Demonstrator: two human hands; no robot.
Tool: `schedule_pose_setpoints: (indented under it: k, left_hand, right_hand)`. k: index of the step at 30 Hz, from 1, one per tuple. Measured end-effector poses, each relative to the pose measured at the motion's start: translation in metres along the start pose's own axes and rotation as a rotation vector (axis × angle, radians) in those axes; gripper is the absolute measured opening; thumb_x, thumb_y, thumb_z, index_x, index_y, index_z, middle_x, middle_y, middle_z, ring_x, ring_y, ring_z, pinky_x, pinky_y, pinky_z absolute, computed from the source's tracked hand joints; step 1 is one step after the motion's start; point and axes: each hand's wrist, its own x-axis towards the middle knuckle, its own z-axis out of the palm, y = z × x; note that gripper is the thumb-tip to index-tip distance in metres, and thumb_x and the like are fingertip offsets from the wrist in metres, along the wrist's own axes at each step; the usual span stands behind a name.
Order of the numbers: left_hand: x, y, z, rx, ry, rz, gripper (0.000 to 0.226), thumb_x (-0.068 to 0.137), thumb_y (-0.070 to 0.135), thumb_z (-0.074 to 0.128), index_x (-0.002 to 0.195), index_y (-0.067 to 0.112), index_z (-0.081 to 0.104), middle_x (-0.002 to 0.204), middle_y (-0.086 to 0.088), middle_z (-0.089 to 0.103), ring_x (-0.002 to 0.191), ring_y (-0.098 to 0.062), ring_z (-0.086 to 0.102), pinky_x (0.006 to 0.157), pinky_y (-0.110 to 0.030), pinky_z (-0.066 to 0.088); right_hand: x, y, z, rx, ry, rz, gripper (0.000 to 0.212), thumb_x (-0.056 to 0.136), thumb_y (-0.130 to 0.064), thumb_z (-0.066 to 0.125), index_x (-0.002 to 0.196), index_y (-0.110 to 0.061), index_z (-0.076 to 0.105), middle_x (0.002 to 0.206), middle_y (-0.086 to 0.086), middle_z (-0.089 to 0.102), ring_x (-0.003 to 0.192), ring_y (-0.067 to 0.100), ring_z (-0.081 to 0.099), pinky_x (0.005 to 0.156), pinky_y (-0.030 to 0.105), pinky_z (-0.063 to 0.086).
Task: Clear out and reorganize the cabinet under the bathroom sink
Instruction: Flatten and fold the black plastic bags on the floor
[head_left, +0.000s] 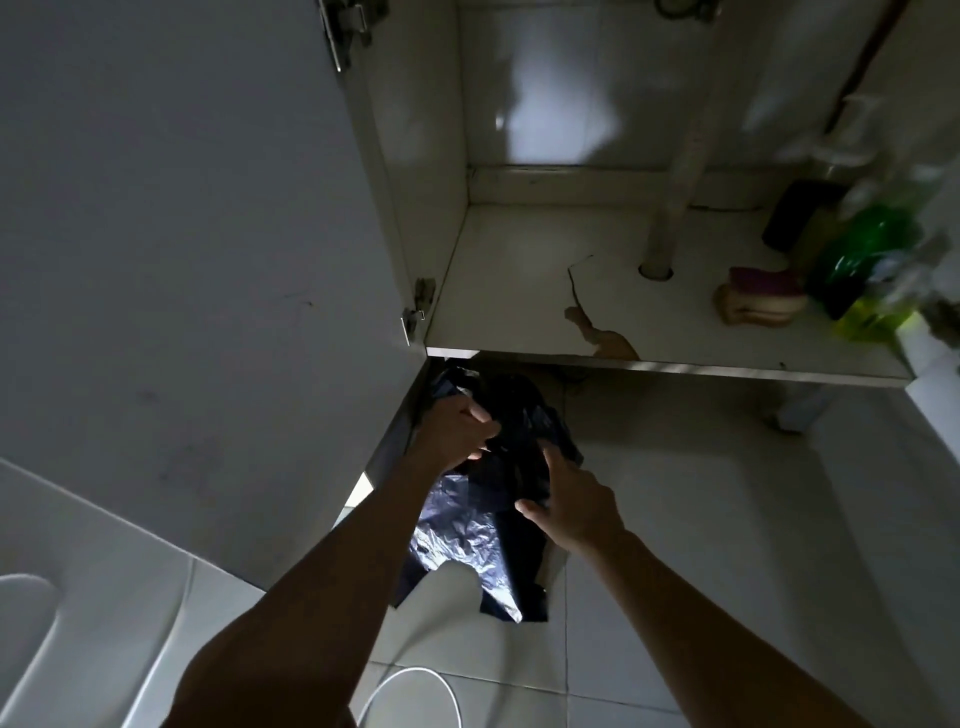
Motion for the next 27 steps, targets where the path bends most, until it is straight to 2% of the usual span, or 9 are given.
schedule_pose_setpoints:
  k: [5,8,12,15,17,19,21,24,27]
  left_hand:
    - [-0.015,0.041,-0.014,-0.197,-0.008,0.023,0.023,0.077,0.007,0.082,0.090,0.006,0.064,0.068,-0.007,0.059,0.058,-0.013,0.055,0.055,-0.023,0.049]
    - [-0.019,0.051,-0.020,-0.318,0.009,-0.002,0.020,0.078,0.011,0.082,0.085,0.010,0.064,0.063,0.000,0.062,0.054,-0.006,0.058,0.058,-0.019,0.051]
    - [-0.019,0.048,-0.031,-0.427,0.015,-0.010,0.013,0.082,0.016,0.079,0.084,0.014,0.066,0.068,0.003,0.066,0.062,-0.008,0.059,0.064,-0.021,0.049]
    - [-0.015,0.047,-0.036,-0.391,0.063,-0.017,0.006,0.087,0.010,0.072,0.088,0.011,0.066,0.073,-0.001,0.066,0.061,-0.010,0.059,0.056,-0.018,0.051]
    - [-0.013,0.042,-0.039,-0.326,0.105,0.000,0.009,0.087,0.007,0.070,0.086,0.011,0.062,0.076,-0.006,0.066,0.061,-0.014,0.061,0.056,-0.022,0.052]
    - [-0.011,0.035,-0.042,-0.185,0.149,0.064,0.016,0.083,0.008,0.071,0.083,0.016,0.058,0.074,-0.009,0.066,0.058,-0.018,0.063,0.059,-0.028,0.053]
    - [-0.011,0.026,-0.045,0.040,0.196,0.183,0.019,0.077,0.013,0.072,0.083,0.022,0.057,0.063,-0.002,0.061,0.057,-0.017,0.061,0.062,-0.028,0.052]
    - [-0.016,0.016,-0.048,0.353,0.168,0.330,0.022,0.074,0.017,0.067,0.093,0.023,0.057,0.067,0.000,0.060,0.067,-0.020,0.063,0.067,-0.030,0.050]
    - [-0.019,0.008,-0.042,0.773,0.184,0.405,0.041,0.066,0.026,0.061,0.107,0.024,0.057,0.100,-0.008,0.058,0.094,-0.031,0.057,0.076,-0.036,0.048]
  right_hand:
    - [0.006,-0.026,-0.023,0.031,0.334,-0.037,0.037,0.099,-0.048,0.046,0.120,-0.021,0.060,0.110,0.007,0.069,0.103,0.030,0.066,0.082,0.037,0.050]
    - [0.010,-0.035,-0.036,0.213,0.340,-0.018,0.029,0.101,-0.036,0.046,0.109,-0.018,0.067,0.094,0.012,0.070,0.090,0.033,0.065,0.072,0.034,0.047]
    - [0.010,-0.036,-0.051,0.384,0.288,-0.080,0.035,0.097,-0.036,0.059,0.064,-0.025,0.056,0.061,-0.001,0.057,0.061,0.018,0.055,0.060,0.027,0.038]
    - [0.010,-0.035,-0.058,0.481,0.192,-0.116,0.011,0.088,-0.038,0.072,0.084,-0.028,0.075,0.068,-0.012,0.063,0.066,0.001,0.058,0.061,0.013,0.043]
    - [0.013,-0.035,-0.059,0.573,0.142,-0.116,0.010,0.084,-0.035,0.077,0.089,-0.026,0.078,0.073,-0.013,0.067,0.073,-0.001,0.063,0.069,0.008,0.048]
    - [0.018,-0.036,-0.059,0.734,0.092,-0.084,0.008,0.085,-0.028,0.078,0.078,-0.030,0.077,0.079,-0.001,0.074,0.083,0.013,0.072,0.085,0.032,0.059]
    - [0.024,-0.037,-0.059,0.830,0.093,-0.024,0.019,0.089,-0.020,0.073,0.073,-0.031,0.075,0.081,0.011,0.073,0.086,0.031,0.073,0.085,0.056,0.057]
    - [0.031,-0.041,-0.062,0.802,0.147,0.053,0.026,0.099,-0.018,0.058,0.075,-0.026,0.064,0.084,0.011,0.068,0.085,0.034,0.070,0.081,0.058,0.057]
    - [0.032,-0.048,-0.064,0.798,0.204,0.045,0.026,0.103,-0.020,0.046,0.077,-0.020,0.048,0.083,0.012,0.059,0.088,0.036,0.066,0.081,0.058,0.057]
